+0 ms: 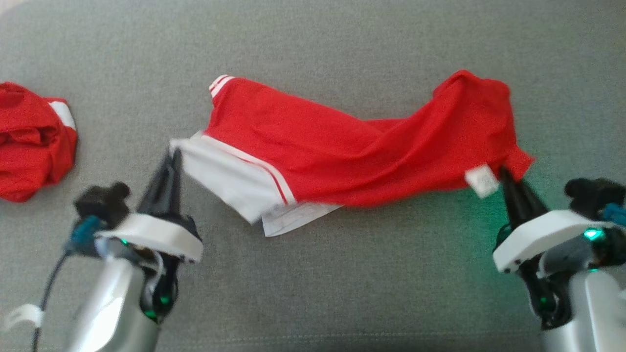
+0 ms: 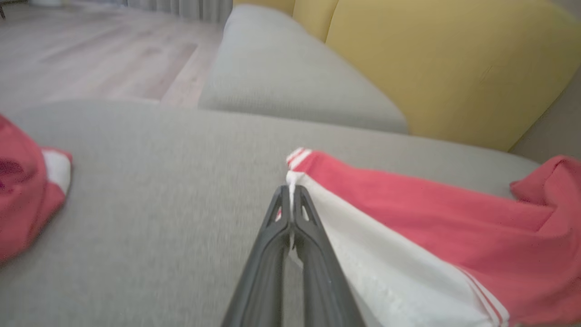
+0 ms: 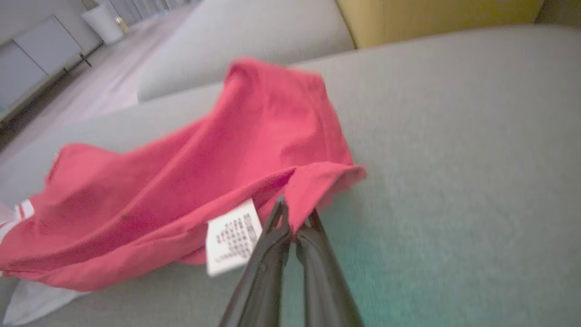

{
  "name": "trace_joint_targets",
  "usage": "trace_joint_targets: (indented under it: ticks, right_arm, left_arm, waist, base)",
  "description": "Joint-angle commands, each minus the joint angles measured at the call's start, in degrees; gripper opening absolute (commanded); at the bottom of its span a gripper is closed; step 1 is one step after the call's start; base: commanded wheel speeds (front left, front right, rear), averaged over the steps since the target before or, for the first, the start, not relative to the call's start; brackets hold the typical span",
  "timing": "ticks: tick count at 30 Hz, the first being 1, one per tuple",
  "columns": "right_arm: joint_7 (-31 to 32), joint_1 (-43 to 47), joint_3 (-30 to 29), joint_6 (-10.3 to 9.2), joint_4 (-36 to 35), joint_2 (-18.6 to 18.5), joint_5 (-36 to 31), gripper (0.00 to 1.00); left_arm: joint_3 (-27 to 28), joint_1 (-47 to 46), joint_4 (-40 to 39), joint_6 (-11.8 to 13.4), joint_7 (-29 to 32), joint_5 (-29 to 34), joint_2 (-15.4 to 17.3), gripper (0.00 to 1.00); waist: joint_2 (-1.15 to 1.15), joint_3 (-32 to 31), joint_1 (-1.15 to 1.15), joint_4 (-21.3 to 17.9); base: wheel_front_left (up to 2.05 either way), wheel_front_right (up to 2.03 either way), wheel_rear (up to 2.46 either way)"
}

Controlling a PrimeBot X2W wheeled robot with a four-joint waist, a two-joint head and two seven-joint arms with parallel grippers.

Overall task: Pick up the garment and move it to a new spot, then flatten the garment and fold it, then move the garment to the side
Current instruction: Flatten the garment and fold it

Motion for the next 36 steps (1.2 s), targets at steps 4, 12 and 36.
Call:
trace_joint_targets:
  ticks: [4, 12, 36]
  right_arm:
    - [-3.9, -2.2, 1.4, -0.05, -8.1, -0.7, 0.6, 0.00]
    - [-7.3, -8.8, 0.1, -0.05, -17.5, -4.6, 0.6, 0.00]
    - [-2.7, -21.2, -0.6, -0.05, -18.1, -6.6, 3.6, 0.00]
  left_arm:
    - [4.9, -1.6, -11.4, 1.8, -1.1, 1.3, 2.3, 0.00]
    - [8.1, -7.3, -28.7, 3.9, -1.1, 3.2, 2.9, 0.00]
    - [4.3, -30.9, -21.7, 1.6, 4.4, 3.1, 2.2, 0.00]
  waist:
    - [0.00, -2.4, 0.00, -0.3]
    - [0.00, -7.5, 0.00, 0.1]
    - [0.00, -11.7, 0.00, -0.1]
  base:
    - [0.00, 0.00, 0.00]
    - [0.00, 0.00, 0.00]
    - [0.00, 0.00, 0.00]
